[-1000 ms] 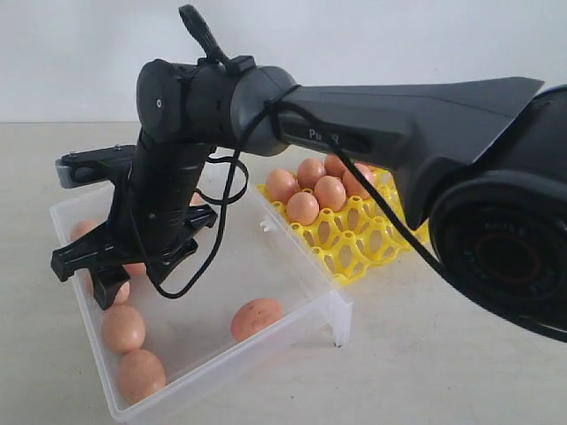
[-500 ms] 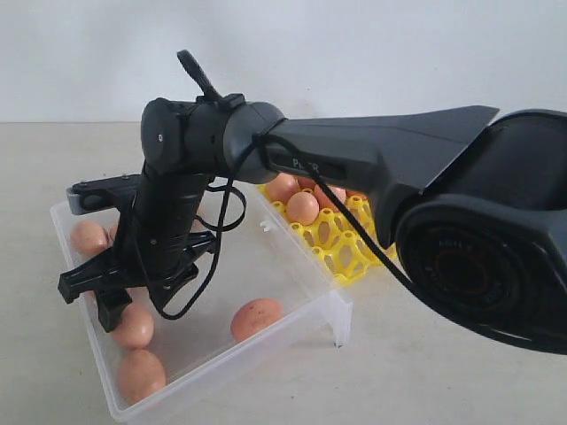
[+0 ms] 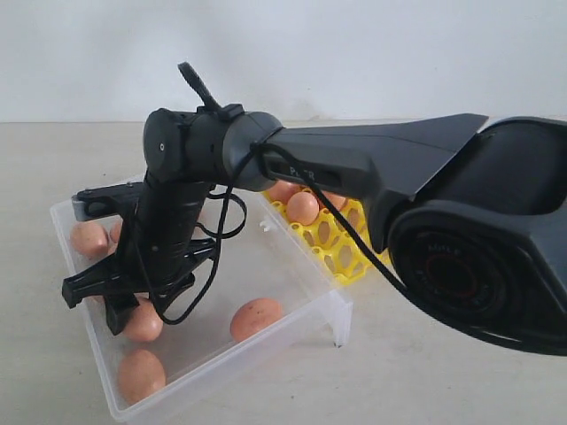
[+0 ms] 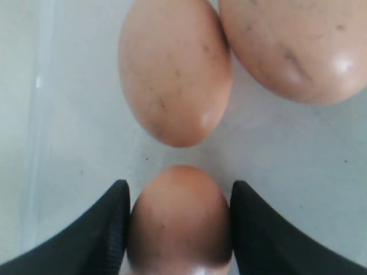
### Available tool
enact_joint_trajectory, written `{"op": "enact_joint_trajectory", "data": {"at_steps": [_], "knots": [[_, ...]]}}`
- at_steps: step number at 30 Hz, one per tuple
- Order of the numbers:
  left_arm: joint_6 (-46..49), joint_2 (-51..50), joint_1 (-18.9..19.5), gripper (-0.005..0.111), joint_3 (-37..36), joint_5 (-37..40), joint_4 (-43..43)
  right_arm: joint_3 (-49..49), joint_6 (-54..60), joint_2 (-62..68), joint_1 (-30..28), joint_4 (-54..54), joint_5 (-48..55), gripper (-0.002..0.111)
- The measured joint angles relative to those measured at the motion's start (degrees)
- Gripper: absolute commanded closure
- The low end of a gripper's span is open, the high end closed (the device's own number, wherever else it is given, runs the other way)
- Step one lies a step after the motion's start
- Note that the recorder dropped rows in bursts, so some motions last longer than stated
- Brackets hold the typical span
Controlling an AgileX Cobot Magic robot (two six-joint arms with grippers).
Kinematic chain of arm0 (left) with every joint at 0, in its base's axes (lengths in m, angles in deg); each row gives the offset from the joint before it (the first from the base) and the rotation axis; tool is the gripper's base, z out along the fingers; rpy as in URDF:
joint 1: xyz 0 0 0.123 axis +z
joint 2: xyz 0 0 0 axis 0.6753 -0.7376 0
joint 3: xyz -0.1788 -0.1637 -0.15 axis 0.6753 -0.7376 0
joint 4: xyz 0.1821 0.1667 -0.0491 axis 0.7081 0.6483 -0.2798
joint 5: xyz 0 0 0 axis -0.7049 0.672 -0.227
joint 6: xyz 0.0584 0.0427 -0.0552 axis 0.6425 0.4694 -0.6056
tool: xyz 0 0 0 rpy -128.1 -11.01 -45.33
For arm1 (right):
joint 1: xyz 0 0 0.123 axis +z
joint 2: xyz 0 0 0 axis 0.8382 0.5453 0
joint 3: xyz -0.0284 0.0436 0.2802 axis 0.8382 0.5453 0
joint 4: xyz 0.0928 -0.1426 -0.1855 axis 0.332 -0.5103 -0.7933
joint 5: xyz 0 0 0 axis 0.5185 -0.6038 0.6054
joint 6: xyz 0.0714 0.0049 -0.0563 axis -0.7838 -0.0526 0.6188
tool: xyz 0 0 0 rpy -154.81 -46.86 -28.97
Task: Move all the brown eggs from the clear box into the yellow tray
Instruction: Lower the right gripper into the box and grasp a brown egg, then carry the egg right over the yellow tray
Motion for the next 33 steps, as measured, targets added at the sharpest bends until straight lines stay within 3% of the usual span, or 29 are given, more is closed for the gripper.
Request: {"op": "enact_joint_trajectory", "data": {"at_steps": [8, 15, 22, 26, 33], "knots": [[0.0, 0.0, 0.0, 0.111, 0.0, 0.0, 0.0, 0.0, 1.5, -2.8, -0.7, -2.6, -2.9, 0.108], [0.0, 0.0, 0.0, 0.111, 0.0, 0.0, 0.0, 0.0, 1.9, -24.6, -2.4, -4.9, -14.2, 0.108], [0.0, 0.0, 0.0, 0.111, 0.0, 0.0, 0.0, 1.5, 1.8, -29.6, -2.0, -6.0, -20.7, 0.108], [0.0, 0.0, 0.0, 0.111, 0.0, 0.0, 0.0, 11.2, 1.7, -35.0, 0.1, -6.2, -34.4, 0.108], [0.0, 0.0, 0.0, 0.111, 0.0, 0.0, 0.0, 43.9, 3.1, -51.6, 4.9, -6.4, -66.8, 0.108]]}}
